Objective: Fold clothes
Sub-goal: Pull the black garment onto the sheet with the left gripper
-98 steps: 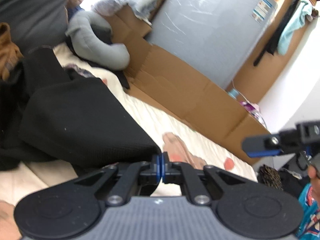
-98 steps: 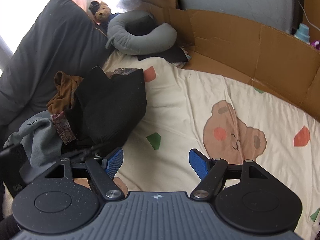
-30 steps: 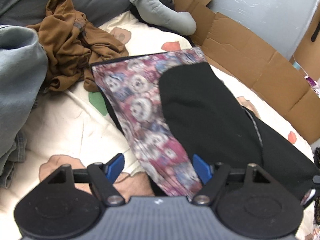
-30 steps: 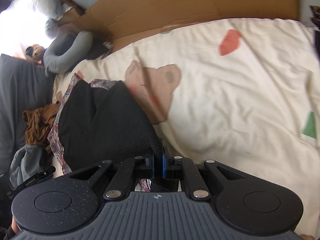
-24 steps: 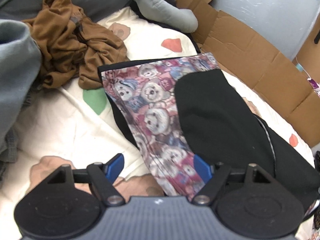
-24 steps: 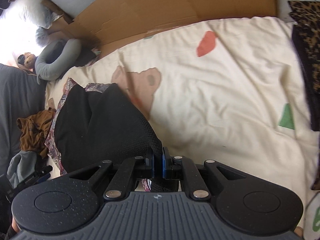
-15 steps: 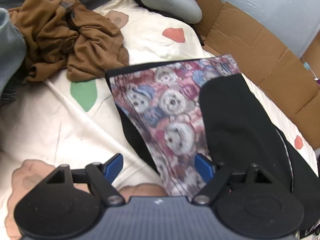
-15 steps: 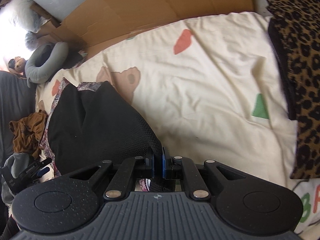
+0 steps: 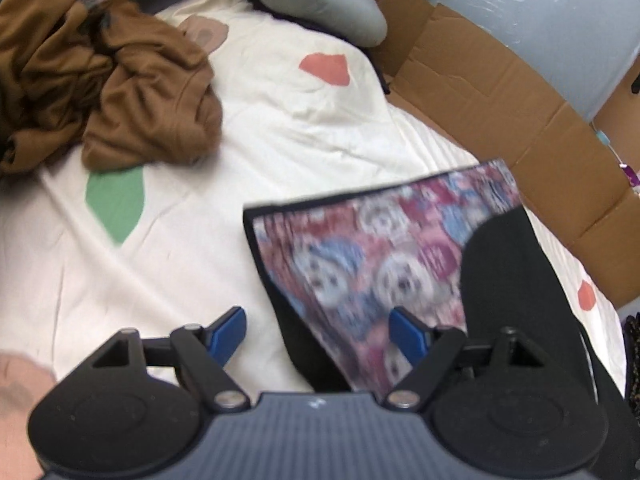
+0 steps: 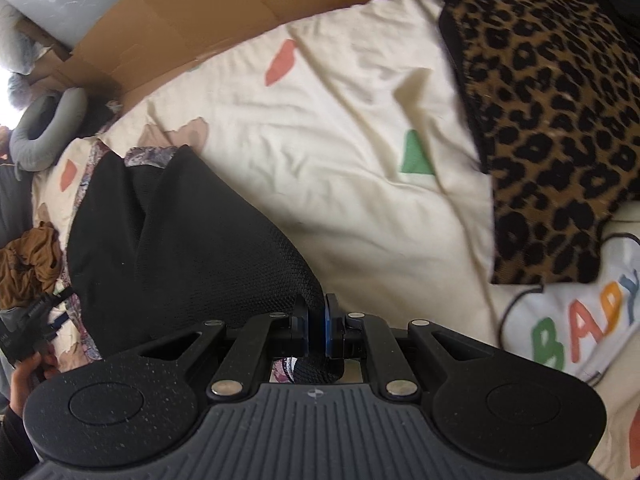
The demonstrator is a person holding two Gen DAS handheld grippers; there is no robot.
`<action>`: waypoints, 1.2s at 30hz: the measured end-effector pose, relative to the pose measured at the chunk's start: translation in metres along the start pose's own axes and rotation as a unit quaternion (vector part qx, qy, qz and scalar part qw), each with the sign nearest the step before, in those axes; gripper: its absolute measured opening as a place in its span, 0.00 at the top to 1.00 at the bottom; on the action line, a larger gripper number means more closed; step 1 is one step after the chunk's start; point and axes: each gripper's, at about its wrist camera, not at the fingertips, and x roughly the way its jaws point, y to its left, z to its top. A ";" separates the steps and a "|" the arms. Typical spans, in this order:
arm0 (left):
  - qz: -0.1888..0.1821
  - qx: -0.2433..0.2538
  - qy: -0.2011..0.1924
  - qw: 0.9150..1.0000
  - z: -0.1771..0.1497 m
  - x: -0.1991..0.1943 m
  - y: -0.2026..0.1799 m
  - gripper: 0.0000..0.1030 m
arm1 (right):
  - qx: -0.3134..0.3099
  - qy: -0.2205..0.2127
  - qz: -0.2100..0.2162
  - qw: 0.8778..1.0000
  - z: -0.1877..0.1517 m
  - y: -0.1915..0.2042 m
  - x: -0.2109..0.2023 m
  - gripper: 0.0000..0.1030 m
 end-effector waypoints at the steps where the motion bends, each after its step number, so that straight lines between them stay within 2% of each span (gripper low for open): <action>1: 0.001 0.001 -0.001 1.000 0.003 0.005 0.001 0.21 | 0.001 0.002 -0.001 1.000 -0.001 -0.002 0.001 0.95; 8: 0.008 0.018 -0.015 1.000 0.022 0.027 0.003 0.20 | 0.004 0.016 -0.007 1.000 -0.001 -0.008 0.007 0.91; 11: 0.012 0.037 -0.019 0.999 0.026 0.032 0.001 0.17 | 0.008 0.009 -0.020 1.000 0.002 -0.010 0.005 0.81; 14: 0.012 0.052 -0.020 0.998 0.030 0.035 -0.001 0.17 | 0.014 0.000 -0.029 0.999 0.007 -0.014 0.002 0.79; 17: 0.011 0.060 -0.022 0.998 0.037 0.038 -0.002 0.19 | 0.008 -0.016 -0.031 0.999 0.013 -0.011 -0.001 0.72; 19: 0.011 0.063 -0.019 0.998 0.040 0.041 -0.002 0.31 | -0.003 -0.023 -0.026 0.999 0.018 -0.004 0.000 0.69; 20: 0.011 0.064 -0.018 0.998 0.042 0.042 -0.003 0.47 | -0.005 -0.024 -0.019 1.000 0.020 0.002 0.002 0.69; 21: 0.010 0.066 -0.016 0.998 0.043 0.043 -0.003 0.67 | -0.008 -0.024 -0.012 1.000 0.023 0.007 0.004 0.69; 23: 0.005 0.070 -0.011 0.997 0.045 0.043 -0.004 0.82 | -0.013 -0.024 0.002 1.000 0.029 0.017 0.008 0.69; 26: 0.008 0.085 -0.011 0.996 0.044 0.037 -0.009 0.90 | -0.021 -0.025 0.023 0.999 0.037 0.033 0.013 0.57; 32: 0.011 0.084 -0.024 0.996 0.037 0.007 -0.010 0.92 | -0.067 -0.019 0.041 0.997 0.046 0.077 0.033 0.57; 36: 0.016 0.102 -0.028 0.994 0.030 -0.016 -0.010 0.92 | -0.093 -0.014 0.050 0.994 0.044 0.101 0.044 0.57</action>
